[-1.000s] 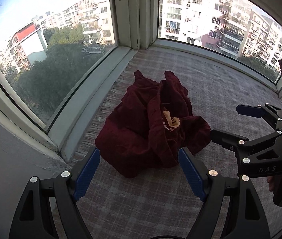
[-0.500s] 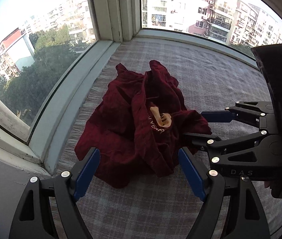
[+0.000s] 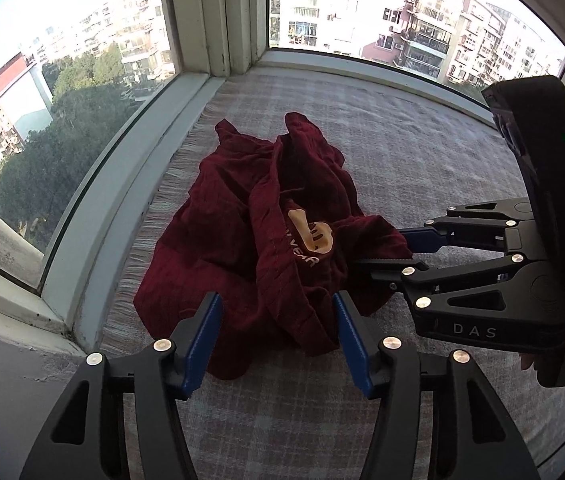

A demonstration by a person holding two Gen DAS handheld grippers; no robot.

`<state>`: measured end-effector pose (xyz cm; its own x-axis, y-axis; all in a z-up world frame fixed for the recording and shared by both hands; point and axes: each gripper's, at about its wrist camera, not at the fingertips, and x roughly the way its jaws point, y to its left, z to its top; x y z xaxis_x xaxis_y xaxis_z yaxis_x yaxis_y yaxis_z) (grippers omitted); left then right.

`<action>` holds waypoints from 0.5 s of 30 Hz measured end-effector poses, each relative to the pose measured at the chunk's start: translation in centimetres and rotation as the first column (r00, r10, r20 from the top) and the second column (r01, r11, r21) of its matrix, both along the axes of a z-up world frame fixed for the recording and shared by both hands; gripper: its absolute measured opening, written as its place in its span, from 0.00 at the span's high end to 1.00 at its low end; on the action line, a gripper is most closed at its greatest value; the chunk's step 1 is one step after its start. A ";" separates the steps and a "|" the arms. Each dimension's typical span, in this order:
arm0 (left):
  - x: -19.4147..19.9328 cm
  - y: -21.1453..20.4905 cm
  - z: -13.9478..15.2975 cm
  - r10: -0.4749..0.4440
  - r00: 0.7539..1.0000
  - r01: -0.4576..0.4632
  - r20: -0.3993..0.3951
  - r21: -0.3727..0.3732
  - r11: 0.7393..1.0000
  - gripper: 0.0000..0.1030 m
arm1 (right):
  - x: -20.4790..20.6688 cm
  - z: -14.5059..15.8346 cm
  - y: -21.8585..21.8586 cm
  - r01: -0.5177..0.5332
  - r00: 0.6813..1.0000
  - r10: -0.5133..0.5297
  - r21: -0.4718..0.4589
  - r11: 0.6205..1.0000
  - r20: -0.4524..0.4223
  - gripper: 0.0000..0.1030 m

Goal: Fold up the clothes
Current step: 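Move both grippers to the crumpled red shorts and grasp its waistband edge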

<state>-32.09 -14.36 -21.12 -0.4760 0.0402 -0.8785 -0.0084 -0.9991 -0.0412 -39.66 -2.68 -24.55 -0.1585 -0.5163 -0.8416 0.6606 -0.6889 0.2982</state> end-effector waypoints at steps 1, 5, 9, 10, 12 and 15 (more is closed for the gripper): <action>0.1 -0.2 0.1 0.005 1.000 -0.005 -0.002 0.004 1.000 0.48 | 0.0 0.0 0.0 -0.001 1.000 0.001 0.000 1.000 0.000 0.75; 0.4 -0.7 0.4 0.021 1.000 -0.021 -0.013 -0.004 1.000 0.46 | -0.2 -0.2 0.3 -0.002 1.000 0.002 -0.008 1.000 0.019 0.79; 0.0 -0.6 -0.1 0.005 1.000 -0.005 -0.006 0.009 1.000 0.51 | 0.1 -0.1 0.1 -0.016 1.000 0.016 0.001 1.000 0.009 0.80; -0.2 -0.6 -0.3 -0.003 1.000 0.003 0.002 0.029 1.000 0.64 | 0.2 -0.1 -0.1 -0.014 1.000 0.014 0.008 1.000 0.010 0.80; -0.4 -0.6 -0.6 -0.014 1.000 0.013 0.011 0.059 0.998 0.79 | 0.3 0.0 -0.1 -0.013 1.000 0.013 0.021 1.000 0.008 0.80; -0.4 -0.5 -0.4 -0.027 1.000 0.027 0.002 0.058 0.998 0.85 | 0.5 0.1 -0.3 -0.010 1.000 0.010 0.034 0.999 0.004 0.80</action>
<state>-32.46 -14.82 -21.48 -0.4718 0.1039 -0.8756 -0.0349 -0.9945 -0.0992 -39.20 -2.94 -24.43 -0.1499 -0.4886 -0.8595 0.6666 -0.6920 0.2771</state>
